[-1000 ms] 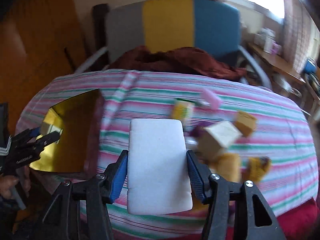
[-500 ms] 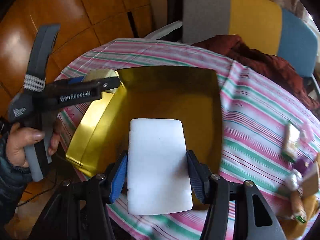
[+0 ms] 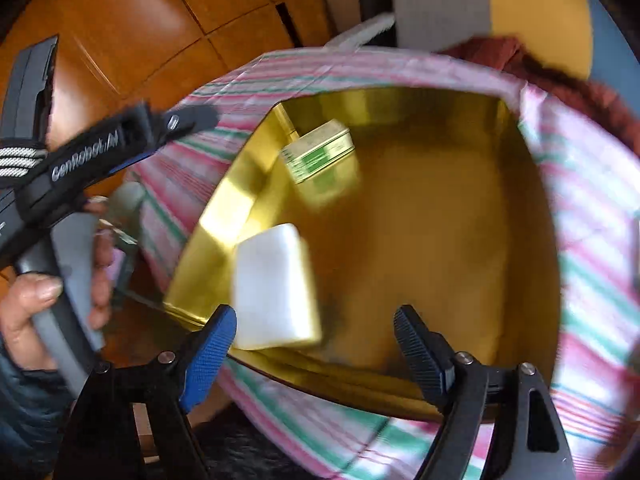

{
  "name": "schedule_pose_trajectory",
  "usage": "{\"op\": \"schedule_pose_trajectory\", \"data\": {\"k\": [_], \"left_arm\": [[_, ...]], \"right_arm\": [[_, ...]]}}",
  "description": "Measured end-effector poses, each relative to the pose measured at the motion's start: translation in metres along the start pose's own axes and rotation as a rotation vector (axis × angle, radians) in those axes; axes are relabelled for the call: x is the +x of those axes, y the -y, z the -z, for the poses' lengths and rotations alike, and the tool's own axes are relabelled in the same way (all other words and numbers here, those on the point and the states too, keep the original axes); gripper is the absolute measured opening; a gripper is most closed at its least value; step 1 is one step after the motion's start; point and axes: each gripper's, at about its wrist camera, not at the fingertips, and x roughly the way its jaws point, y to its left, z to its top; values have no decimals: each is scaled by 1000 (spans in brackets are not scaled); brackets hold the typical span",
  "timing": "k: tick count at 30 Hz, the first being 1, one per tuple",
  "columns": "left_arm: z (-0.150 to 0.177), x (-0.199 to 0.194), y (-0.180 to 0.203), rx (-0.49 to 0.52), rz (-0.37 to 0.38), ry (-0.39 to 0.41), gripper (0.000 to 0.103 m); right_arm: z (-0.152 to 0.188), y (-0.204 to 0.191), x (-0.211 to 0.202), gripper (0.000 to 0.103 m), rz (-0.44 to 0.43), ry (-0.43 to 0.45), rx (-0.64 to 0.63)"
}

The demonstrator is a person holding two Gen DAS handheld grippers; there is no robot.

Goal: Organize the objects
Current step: 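Carry both items over the gold tray and open both tools to drop them, then withdraw both open tools from the tray back toward the items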

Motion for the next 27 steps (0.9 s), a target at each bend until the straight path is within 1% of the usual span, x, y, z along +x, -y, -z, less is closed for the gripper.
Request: {"op": "schedule_pose_trajectory", "data": {"k": [1, 3, 5, 7, 10, 13, 20, 24, 27], "left_arm": [[6, -5, 2, 7, -22, 11, 103], [16, -14, 4, 14, -57, 30, 103], [24, -22, 7, 16, -78, 49, 103], [30, -29, 9, 9, -79, 58, 103], [38, -37, 14, 7, -80, 67, 103], [44, -41, 18, 11, -77, 56, 103], [54, -44, 32, 35, -54, 28, 103], [59, -44, 43, 80, -62, 15, 103], [60, -45, 47, 93, -54, 13, 103]], "right_arm": [[2, -1, -3, 83, 34, 22, -9], [7, -2, -8, 84, 77, 59, -6], [7, -1, -11, 84, 119, 89, -1], [3, 3, -12, 84, 155, 116, 4], [9, 5, -26, 85, 214, 159, 5], [15, 5, -36, 85, 270, 200, 2], [21, 16, -54, 85, 339, 270, 43], [24, 24, -59, 85, 349, 271, 61], [26, 29, -61, 85, 351, 274, 74]]}}
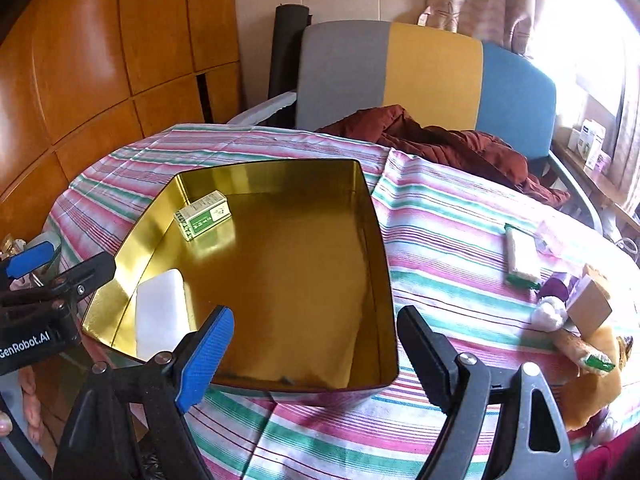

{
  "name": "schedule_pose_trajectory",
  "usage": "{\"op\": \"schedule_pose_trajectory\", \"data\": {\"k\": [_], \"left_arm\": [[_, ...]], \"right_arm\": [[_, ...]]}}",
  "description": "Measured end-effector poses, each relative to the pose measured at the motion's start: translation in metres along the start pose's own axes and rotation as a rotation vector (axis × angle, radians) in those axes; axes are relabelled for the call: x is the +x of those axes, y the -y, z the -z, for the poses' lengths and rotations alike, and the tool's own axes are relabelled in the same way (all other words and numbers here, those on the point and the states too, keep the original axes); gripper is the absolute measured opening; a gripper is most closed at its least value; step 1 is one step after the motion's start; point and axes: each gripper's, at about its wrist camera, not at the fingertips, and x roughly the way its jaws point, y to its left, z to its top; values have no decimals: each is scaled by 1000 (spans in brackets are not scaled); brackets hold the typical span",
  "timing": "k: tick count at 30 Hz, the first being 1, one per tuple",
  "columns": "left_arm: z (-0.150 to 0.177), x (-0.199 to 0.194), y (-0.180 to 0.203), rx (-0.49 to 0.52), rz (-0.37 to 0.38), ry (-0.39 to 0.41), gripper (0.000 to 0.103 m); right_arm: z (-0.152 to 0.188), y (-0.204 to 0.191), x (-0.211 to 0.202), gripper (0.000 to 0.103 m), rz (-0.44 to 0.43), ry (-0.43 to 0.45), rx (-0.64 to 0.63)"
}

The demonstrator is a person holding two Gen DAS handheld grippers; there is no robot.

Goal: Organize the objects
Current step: 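Withdraw both open tools from the tray back toward the items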

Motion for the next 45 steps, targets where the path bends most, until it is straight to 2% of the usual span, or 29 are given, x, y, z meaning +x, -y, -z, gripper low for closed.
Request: {"op": "schedule_pose_trajectory", "data": {"k": [5, 26, 36, 45], "left_arm": [[0, -4, 10, 44, -11, 11, 103], [5, -18, 42, 132, 25, 22, 103], [7, -15, 54, 145, 142, -28, 103], [1, -17, 78, 192, 272, -41, 103]], "right_arm": [[3, 6, -2, 85, 1, 7, 10], [13, 33, -14, 85, 26, 20, 81], [26, 61, -21, 85, 78, -6, 124], [52, 125, -42, 85, 156, -78, 184]]}}
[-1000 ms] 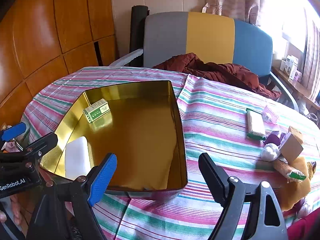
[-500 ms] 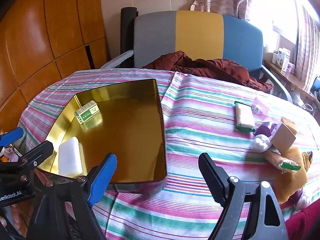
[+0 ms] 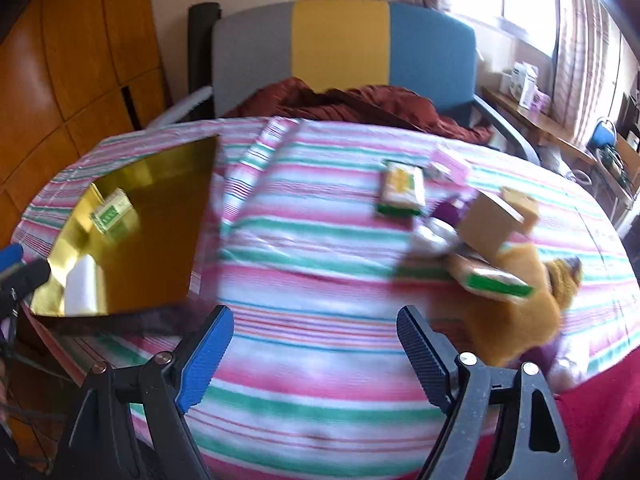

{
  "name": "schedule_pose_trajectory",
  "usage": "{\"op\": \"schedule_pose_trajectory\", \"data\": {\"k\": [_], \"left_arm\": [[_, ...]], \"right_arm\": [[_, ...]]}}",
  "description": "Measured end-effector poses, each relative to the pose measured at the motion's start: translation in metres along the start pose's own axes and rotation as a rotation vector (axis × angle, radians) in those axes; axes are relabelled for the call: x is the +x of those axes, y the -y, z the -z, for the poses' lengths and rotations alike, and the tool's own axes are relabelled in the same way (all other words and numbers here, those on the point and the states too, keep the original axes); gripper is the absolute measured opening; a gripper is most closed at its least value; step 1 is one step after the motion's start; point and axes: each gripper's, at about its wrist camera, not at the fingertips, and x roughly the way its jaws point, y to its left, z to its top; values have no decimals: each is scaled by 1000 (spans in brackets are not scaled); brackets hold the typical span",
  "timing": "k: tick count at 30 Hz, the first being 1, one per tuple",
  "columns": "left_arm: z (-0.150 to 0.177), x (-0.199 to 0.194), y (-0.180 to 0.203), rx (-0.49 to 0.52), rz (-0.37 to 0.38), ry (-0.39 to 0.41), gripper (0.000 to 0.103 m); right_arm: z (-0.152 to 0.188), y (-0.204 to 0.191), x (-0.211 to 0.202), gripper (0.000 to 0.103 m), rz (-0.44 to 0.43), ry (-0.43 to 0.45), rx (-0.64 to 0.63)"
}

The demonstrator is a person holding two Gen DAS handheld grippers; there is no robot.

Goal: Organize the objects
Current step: 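Withdraw both open tools from the tray back toward the items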

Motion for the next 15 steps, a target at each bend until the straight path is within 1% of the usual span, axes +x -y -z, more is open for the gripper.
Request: {"op": "schedule_pose_trajectory", "data": {"k": [3, 6, 9, 11, 12, 15], "left_arm": [[-4, 4, 13, 22, 67, -23, 103], [-7, 8, 32, 67, 95, -27, 103], [-14, 12, 50, 96, 159, -41, 103], [-20, 18, 61, 109, 185, -60, 103], [-24, 22, 70, 117, 217, -75, 103], [-31, 28, 92, 159, 251, -84, 103]], "right_arm": [[4, 30, -9, 85, 27, -21, 25], [5, 62, -22, 85, 83, -24, 47], [6, 92, -34, 85, 155, -28, 54], [7, 113, -40, 85, 192, -37, 75], [8, 123, -43, 85, 209, -40, 87], [10, 152, -50, 85, 252, -50, 134]]}}
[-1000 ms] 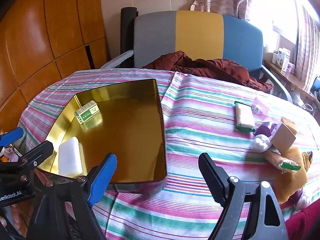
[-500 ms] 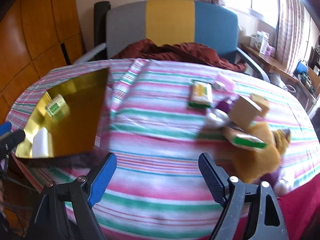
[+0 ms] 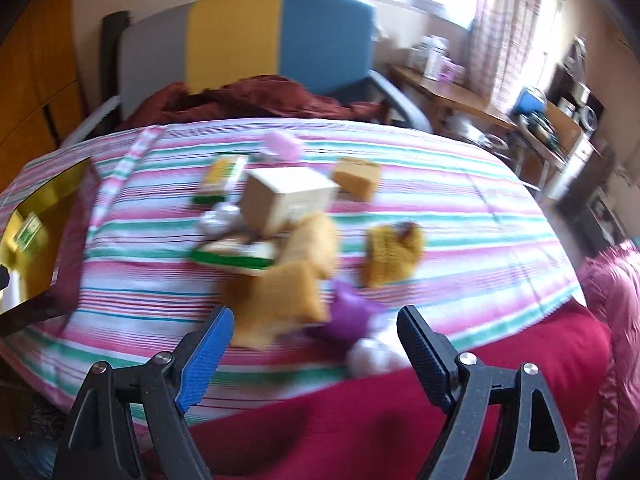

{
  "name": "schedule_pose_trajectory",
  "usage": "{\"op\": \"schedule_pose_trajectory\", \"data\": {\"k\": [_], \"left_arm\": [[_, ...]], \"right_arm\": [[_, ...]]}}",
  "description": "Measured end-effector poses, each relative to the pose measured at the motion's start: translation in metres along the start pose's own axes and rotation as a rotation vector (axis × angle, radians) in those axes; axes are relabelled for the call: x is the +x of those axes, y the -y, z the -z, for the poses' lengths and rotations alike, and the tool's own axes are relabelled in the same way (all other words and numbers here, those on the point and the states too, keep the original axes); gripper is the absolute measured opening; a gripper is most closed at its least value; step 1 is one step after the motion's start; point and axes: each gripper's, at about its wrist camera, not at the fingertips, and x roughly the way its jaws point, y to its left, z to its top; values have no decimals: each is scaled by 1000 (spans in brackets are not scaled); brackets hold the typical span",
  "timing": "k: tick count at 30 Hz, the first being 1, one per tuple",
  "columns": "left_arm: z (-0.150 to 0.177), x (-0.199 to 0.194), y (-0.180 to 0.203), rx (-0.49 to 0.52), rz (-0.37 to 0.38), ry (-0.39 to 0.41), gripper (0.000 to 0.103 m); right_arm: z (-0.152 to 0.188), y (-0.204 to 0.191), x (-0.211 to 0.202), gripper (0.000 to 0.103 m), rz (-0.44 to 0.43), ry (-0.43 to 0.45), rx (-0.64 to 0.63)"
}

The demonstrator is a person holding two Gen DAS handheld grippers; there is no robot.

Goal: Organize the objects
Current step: 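Withdraw both open tools from the tray back toward the items, then grasp the cracker packet with the left tool while the right tool grasps the purple packet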

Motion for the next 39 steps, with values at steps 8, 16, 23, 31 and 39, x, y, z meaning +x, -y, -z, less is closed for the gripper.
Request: {"op": "schedule_pose_trajectory", "data": {"k": [8, 16, 23, 31, 39], "left_arm": [[-42, 46, 62, 89, 178, -98, 103], [-71, 110, 110, 40, 284, -247, 103], [-91, 147, 140, 27, 321, -324, 103], [-92, 196, 166, 14, 305, -427, 103], [-58, 199, 130, 40, 292, -450, 69]], "right_arm": [[2, 49, 3, 85, 74, 0, 139], [4, 61, 13, 85, 64, -1, 155], [5, 70, 19, 85, 48, 1, 181], [4, 68, 26, 85, 36, 7, 178], [5, 68, 28, 85, 28, 8, 173]]}}
